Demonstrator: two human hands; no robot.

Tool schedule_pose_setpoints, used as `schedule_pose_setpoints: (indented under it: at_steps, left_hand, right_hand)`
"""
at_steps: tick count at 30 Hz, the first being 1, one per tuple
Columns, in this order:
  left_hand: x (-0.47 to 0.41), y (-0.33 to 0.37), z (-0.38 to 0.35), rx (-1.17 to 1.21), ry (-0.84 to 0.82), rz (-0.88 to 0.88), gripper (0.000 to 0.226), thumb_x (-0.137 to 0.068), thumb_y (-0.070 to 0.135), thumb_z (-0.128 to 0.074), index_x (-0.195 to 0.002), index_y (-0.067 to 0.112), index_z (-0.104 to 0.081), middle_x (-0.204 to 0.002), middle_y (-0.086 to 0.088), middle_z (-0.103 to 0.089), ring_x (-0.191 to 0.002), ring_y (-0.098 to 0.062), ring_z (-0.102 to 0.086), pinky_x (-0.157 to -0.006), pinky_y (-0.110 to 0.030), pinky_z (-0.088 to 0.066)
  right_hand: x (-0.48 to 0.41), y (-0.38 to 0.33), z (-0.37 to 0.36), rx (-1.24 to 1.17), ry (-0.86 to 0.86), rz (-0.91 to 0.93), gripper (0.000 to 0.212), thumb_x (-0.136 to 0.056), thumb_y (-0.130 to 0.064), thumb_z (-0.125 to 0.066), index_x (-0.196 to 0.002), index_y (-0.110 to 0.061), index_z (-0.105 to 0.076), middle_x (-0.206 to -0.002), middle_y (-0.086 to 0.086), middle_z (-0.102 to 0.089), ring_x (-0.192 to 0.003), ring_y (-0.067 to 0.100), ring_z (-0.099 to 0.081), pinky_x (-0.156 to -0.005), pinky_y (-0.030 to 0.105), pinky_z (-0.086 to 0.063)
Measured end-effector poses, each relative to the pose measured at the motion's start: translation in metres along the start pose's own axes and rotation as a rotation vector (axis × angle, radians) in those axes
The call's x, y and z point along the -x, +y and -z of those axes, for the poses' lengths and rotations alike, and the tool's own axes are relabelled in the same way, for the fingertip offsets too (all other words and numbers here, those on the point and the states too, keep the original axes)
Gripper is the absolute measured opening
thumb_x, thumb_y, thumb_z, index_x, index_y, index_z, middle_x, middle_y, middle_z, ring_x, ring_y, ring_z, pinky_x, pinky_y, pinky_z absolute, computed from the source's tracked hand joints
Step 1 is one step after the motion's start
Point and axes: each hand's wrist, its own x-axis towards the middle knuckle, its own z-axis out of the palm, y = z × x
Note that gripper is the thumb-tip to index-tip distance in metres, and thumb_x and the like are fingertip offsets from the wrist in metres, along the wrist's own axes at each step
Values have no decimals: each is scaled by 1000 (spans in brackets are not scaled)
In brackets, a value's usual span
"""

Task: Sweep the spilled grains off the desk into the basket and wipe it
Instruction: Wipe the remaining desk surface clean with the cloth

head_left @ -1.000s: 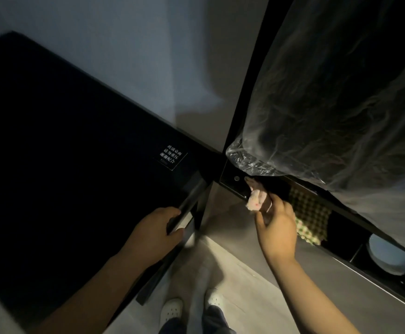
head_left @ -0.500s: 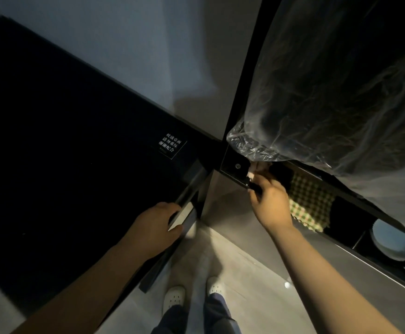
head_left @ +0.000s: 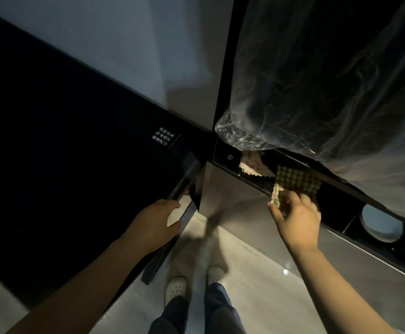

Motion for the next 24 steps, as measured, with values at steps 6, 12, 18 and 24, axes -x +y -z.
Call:
schedule_pose_setpoints:
  at_steps: [6, 12, 18, 24]
  left_hand:
    - [5, -1, -3, -51, -9, 14, 45, -86, 29, -63, -129, 19, -54, -123, -3, -56, -107, -14, -56, -89, -23, -44]
    - [11, 0, 0, -37, 10, 26, 46, -86, 29, -63, -130, 19, -53, -125, -1, -55, -110, -14, -55, -94, -26, -45]
    - [20, -3, 6, 5, 39, 57, 41, -88, 26, -63, -127, 16, -54, -123, -2, -55, -109, -15, -54, -92, -28, -46]
    - [44, -23, 16, 18, 40, 113, 39, -91, 27, -60, -127, 17, -53, -124, -2, -55, -107, -13, -54, -92, -25, -46]
  right_hand:
    - [2, 2, -2, 43, -42, -57, 60, -81, -45, -71, -130, -16, -53, -113, 21, -54, -98, 45, -50, -87, 47, -40]
    - [-5, 3, 0, -152, -37, 7, 32, -82, -21, -73, -112, -13, -66, -108, 16, -57, -96, 39, -50, -80, 36, -44]
    - [11, -22, 0, -446, -68, 46, 21, -78, -8, -73, -96, -18, -69, -98, -3, -51, -85, 25, -59, -70, 47, -57]
    - [56, -75, 8, -493, -141, 182, 25, -79, -15, -75, -103, -16, -68, -94, 0, -59, -83, 15, -57, -73, 24, -43]
